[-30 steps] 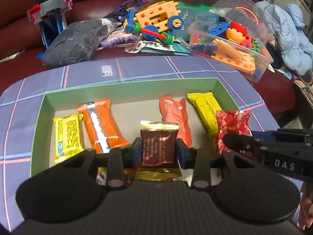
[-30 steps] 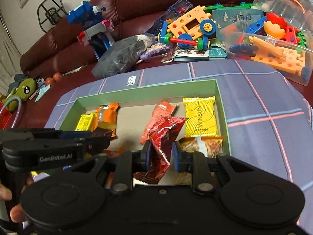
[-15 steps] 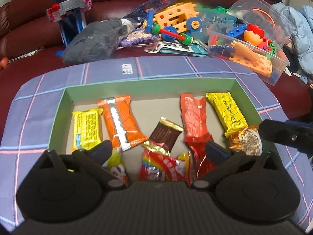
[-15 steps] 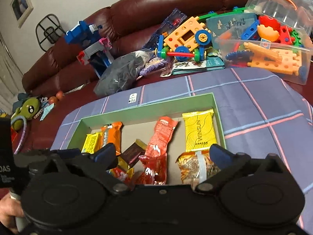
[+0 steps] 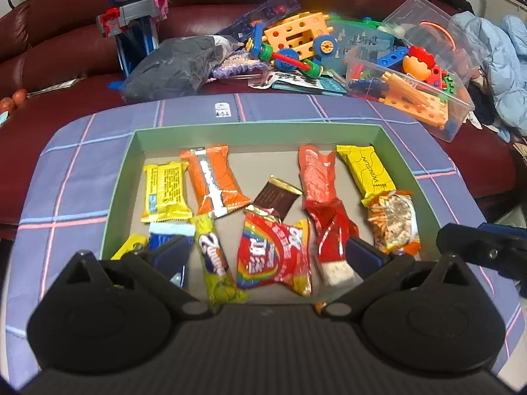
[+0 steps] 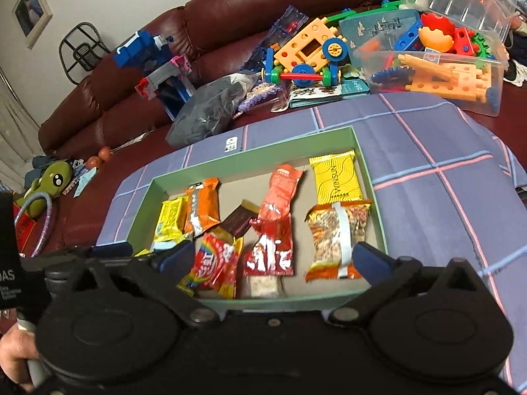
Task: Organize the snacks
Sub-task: 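Carry the chocolate and red bag into the green tray, open grippers, then grasp the yellow cartoon pack with left gripper while right grasps purple candy stick, then carry the yellow pack and purple candy stick into the green tray, open grippers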
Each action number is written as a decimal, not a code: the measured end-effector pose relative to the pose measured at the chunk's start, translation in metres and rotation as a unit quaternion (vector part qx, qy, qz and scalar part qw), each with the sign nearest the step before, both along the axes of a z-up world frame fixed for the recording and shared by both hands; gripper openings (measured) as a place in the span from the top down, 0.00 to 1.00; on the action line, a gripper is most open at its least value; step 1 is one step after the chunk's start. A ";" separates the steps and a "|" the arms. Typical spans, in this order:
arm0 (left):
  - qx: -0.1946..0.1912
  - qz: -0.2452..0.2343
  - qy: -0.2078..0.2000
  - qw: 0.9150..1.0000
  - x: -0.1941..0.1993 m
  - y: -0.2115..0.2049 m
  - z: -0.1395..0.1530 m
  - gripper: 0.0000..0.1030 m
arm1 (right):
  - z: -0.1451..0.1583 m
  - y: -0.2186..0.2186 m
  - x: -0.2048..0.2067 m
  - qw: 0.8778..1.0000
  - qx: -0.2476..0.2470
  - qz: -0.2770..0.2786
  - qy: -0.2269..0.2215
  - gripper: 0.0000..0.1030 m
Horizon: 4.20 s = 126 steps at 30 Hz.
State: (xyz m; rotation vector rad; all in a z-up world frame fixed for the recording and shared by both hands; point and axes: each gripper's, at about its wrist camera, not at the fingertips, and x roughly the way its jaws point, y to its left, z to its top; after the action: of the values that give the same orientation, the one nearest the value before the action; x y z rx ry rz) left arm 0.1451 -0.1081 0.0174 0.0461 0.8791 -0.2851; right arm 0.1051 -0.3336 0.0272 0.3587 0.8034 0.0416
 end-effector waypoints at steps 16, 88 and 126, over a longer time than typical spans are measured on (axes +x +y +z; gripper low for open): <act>0.013 -0.031 0.067 0.997 -0.110 0.047 -0.033 0.00 | -0.002 0.024 -0.086 1.000 -0.011 -0.003 -0.005 0.00; -0.029 -0.044 0.073 0.996 -0.102 0.049 -0.089 0.72 | -0.103 0.070 -0.047 0.990 -0.096 0.069 0.082 0.87; 0.006 -0.025 0.034 0.999 0.147 -0.014 -0.034 0.69 | -0.058 0.024 0.177 0.997 0.057 0.034 0.032 0.87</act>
State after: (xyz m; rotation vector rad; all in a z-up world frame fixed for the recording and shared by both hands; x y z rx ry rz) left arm 0.2925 -0.1219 -0.0169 0.0707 0.9479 -0.3290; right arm 0.2821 -0.3096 -0.0309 0.4427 0.8789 0.1402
